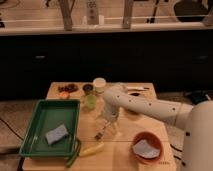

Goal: Place fork in table surface

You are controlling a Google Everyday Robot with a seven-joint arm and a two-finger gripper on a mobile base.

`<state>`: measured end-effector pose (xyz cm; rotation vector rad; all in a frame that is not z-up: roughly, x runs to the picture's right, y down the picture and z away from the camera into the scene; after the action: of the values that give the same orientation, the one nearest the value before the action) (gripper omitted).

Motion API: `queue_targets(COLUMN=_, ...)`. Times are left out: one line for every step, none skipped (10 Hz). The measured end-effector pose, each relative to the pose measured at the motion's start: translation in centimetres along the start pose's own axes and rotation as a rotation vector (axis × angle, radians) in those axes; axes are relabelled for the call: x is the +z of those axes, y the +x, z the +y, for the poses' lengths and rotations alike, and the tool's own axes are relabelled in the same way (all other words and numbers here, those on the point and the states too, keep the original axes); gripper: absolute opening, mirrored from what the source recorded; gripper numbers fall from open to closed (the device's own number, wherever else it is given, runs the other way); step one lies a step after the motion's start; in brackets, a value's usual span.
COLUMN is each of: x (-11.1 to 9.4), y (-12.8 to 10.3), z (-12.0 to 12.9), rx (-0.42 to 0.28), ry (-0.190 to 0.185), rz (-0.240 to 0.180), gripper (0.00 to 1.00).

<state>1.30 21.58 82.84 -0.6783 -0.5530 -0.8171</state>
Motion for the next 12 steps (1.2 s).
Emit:
queue_targets(x=-0.01, y=0.0, z=-0.04, rx=-0.004, ry=0.003, rz=-0.001, gripper=0.8)
queue_targets(x=0.02, y=-0.08, z=-0.15, rx=-0.011, ry=0.007, rz=-0.004, gripper=0.8)
queue_targets(x=-0.03, y=-0.07, z=-0.2, rx=-0.012, ry=0.009, rz=-0.004, gripper=0.8)
queue_targets(x=-0.03, y=-0.05, z=-0.17, rx=-0.012, ry=0.009, rz=-0.004, gripper=0.8)
queue_targets(x=-0.01, y=-0.05, z=-0.15, rx=-0.011, ry=0.009, rz=-0.004, gripper=0.8)
queue_targets(x=-0.01, y=-0.07, z=-0.17, rx=-0.012, ry=0.008, rz=-0.005, gripper=0.8)
queue_targets(x=-0.01, y=-0.08, z=-0.19, rx=-0.012, ry=0.008, rz=-0.005, gripper=0.8)
queue_targets(x=-0.01, y=-0.07, z=-0.17, rx=-0.012, ry=0.008, rz=-0.005, gripper=0.8)
queue_targets(x=0.0, y=-0.07, z=-0.17, rx=-0.012, ry=0.008, rz=-0.005, gripper=0.8)
queue_targets(x=-0.01, y=-0.06, z=-0.16, rx=-0.012, ry=0.008, rz=-0.004, gripper=0.8)
queue_targets(x=-0.01, y=-0.06, z=-0.16, rx=-0.012, ry=0.008, rz=-0.005, gripper=0.8)
queue_targets(x=0.0, y=-0.05, z=-0.14, rx=-0.011, ry=0.008, rz=-0.005, gripper=0.8)
